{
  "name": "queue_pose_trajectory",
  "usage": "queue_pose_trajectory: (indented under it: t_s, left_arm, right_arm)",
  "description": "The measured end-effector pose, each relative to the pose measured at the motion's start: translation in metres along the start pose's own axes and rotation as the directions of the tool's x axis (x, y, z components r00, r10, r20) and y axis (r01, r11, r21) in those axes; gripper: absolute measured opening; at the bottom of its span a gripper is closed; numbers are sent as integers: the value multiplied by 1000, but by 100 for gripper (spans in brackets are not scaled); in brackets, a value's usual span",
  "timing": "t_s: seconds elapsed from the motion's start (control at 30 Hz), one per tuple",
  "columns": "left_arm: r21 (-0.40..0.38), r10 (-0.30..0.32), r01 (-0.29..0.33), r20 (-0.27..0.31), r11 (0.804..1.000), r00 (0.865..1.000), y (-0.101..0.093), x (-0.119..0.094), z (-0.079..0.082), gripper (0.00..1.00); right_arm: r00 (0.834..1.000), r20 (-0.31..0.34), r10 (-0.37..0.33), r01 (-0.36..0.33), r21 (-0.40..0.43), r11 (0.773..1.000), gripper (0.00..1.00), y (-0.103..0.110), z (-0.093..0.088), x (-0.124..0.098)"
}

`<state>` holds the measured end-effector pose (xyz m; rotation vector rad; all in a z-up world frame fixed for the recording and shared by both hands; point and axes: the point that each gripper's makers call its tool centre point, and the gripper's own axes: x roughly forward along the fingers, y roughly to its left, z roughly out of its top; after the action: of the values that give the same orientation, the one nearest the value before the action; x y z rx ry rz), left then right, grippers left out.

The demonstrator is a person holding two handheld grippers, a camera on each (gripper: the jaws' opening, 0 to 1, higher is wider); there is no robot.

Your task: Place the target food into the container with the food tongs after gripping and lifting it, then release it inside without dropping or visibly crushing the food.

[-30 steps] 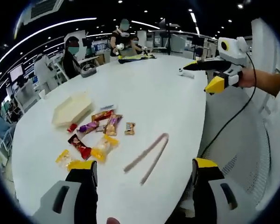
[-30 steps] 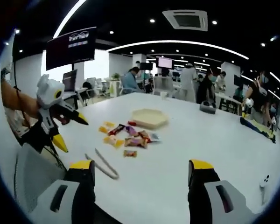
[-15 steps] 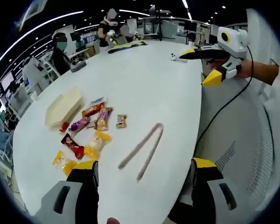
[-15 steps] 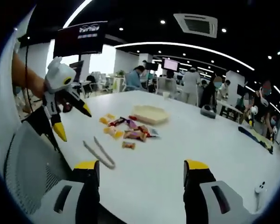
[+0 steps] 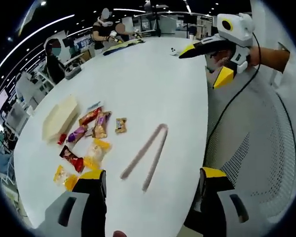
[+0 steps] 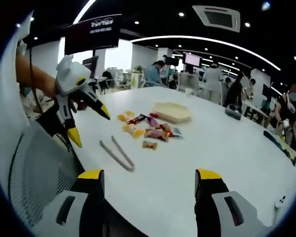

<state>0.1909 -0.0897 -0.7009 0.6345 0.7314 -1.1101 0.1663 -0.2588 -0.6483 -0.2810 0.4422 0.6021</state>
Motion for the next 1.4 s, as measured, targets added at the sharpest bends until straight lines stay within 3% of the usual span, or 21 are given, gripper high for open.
queue_pose_trajectory:
  t_s: [0.1,0.27,0.73,0.87,1.23,1.4]
  left_arm:
    - [16,-7,7,-8,1000,1000,2,4,-1,76]
    - [72,-18,20,-33,997,999,4,7,-4,76]
    - [43,-14,14,-2,999,1000,6,4,-5,69]
    - [15,-13,13,7,1000,1000,5,4,-6,73]
    - [23,-24,24,2,999,1000,2,12,-9,59]
    - [-1,-50,50,-4,999,999,-3,20,-13,64]
  right_arm:
    - [1000,26,13,-13,-11,1000,75,2,6,1]
    - [1000,17,24,-24,-3,1000,76,0,8,7]
    - [999,-11,41,-41,4,999,75,-6,3,17]
    - [999,-20,50,-50,-4,999,75,-6,0,19]
    - [998,-40,47,-48,-9,999,75,-13,-6,19]
    - [998,-50,42,-43,-5,999,75,-16,-10,17]
